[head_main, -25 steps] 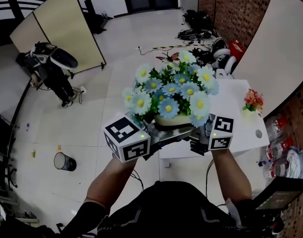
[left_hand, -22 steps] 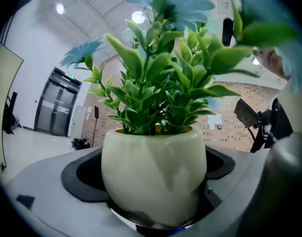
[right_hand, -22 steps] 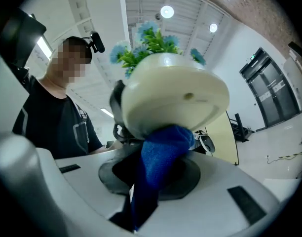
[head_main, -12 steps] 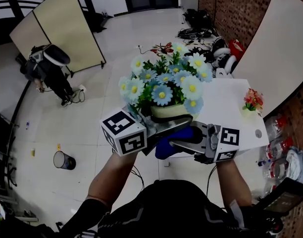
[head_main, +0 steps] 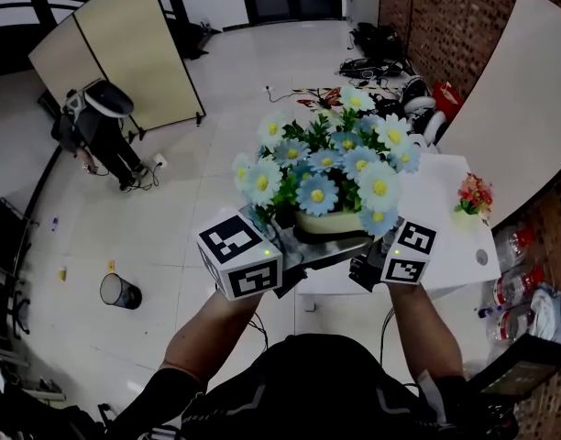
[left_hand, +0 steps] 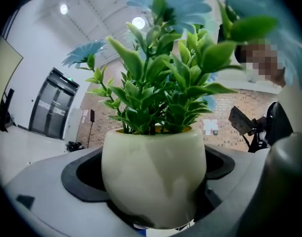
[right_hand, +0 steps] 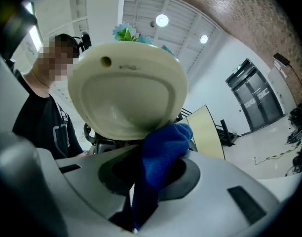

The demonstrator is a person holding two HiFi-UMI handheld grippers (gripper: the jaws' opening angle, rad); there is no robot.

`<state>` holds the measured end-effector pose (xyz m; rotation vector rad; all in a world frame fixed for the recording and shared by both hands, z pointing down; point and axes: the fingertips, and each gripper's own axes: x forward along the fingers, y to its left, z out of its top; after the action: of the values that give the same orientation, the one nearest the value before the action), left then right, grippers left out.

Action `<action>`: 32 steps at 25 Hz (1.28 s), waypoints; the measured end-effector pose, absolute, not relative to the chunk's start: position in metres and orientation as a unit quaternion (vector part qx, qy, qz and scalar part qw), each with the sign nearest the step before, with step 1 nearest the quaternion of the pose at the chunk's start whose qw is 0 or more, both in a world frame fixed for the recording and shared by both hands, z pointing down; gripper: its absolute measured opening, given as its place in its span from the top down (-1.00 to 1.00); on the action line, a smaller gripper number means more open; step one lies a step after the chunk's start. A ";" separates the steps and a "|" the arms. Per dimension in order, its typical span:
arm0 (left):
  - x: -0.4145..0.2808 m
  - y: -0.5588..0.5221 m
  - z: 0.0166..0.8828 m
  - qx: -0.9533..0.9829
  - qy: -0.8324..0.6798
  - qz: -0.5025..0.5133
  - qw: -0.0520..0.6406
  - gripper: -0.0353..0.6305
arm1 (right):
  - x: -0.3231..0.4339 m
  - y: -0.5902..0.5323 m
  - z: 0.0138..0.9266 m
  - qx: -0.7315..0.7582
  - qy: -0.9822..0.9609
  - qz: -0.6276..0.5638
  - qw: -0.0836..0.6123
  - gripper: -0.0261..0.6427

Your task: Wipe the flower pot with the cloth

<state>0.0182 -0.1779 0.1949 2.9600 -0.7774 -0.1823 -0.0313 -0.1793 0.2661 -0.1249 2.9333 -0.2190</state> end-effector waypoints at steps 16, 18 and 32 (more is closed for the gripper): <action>0.015 -0.196 0.208 0.956 -0.282 -0.074 0.043 -0.85 | 0.011 -0.115 0.276 0.045 0.993 -0.048 0.099 0.69; 0.017 -0.195 0.207 0.957 -0.278 -0.074 0.043 -0.85 | 0.023 -0.135 0.278 0.016 0.991 -0.076 0.110 0.69; 0.015 -0.196 0.212 0.959 -0.274 -0.055 0.046 -0.85 | 0.043 -0.185 0.257 -0.048 0.993 -0.060 0.087 0.69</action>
<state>0.0146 -0.1965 0.2120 2.9276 -0.8372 -0.1686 0.0432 -0.1852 0.2573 -0.1436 2.9580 -0.1787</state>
